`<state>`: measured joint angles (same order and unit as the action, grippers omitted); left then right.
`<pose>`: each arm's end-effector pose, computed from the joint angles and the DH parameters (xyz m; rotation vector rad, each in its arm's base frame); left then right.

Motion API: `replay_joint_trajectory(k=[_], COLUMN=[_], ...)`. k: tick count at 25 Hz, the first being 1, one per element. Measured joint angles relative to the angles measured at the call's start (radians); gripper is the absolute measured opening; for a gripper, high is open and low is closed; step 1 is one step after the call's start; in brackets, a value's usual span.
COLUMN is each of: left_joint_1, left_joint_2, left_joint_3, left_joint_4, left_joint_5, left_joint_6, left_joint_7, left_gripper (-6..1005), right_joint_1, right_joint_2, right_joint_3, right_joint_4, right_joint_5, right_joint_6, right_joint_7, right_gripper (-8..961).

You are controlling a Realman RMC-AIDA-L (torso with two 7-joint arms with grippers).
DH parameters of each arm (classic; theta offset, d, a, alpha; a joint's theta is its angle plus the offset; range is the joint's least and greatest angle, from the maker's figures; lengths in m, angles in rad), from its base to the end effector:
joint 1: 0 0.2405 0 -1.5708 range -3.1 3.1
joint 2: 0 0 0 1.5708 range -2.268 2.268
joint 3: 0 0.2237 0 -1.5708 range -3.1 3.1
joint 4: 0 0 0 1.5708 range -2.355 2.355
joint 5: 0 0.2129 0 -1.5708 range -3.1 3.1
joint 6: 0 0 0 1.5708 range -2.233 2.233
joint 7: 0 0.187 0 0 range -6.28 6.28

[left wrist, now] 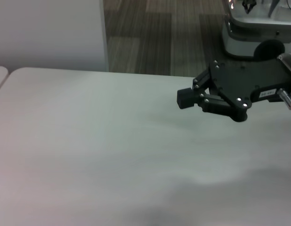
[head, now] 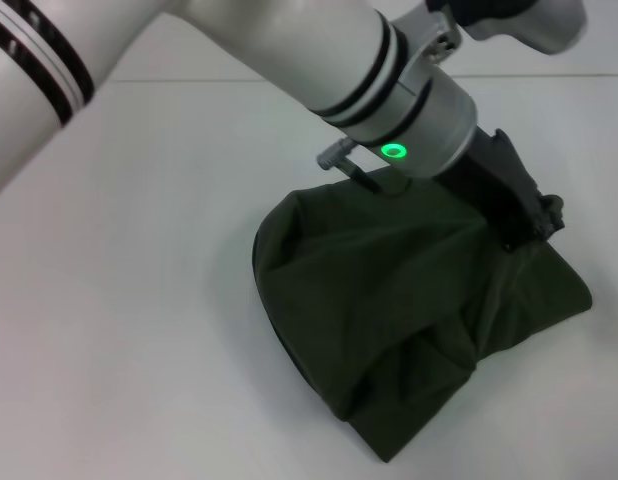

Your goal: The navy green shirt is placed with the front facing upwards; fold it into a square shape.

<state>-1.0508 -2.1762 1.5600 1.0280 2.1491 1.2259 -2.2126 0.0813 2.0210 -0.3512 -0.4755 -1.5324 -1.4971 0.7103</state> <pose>0.0212 0.3420 -0.1344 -3.0749 -0.0679 -0.0014 0.3784 0.2444 0.0923 -1.8234 0.4914 0.5903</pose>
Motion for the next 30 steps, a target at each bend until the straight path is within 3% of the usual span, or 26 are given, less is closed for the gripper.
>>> replay_joint_trajectory(k=[7, 13, 24, 30], left_joint_1=[-0.012, 0.006, -0.007, 0.046], left_joint_2=[0.000, 0.000, 0.000, 0.002], left_joint_3=[0.112, 0.143, 0.157, 0.104], left_joint_4=[-0.058, -0.098, -0.127, -0.099], left_joint_5=[-0.048, -0.102, -0.115, -0.165], left_joint_6=[-0.171, -0.266, -0.177, -0.181], left_joint_7=[-0.008, -0.008, 0.014, 0.049], left_gripper=[7, 26, 233, 558], right_joint_1=[0.000, 0.003, 0.016, 0.019], right_joint_2=[0.007, 0.009, 0.003, 0.000], right_joint_3=[-0.005, -0.001, 0.000, -0.007], right_joint_4=[-0.004, -0.009, -0.014, -0.038], right_joint_5=[0.000, -0.021, -0.025, -0.036], right_joint_6=[-0.006, -0.011, -0.004, 0.000], right_joint_7=[-0.002, 0.000, 0.004, 0.016], right_gripper=[1, 1, 1, 1])
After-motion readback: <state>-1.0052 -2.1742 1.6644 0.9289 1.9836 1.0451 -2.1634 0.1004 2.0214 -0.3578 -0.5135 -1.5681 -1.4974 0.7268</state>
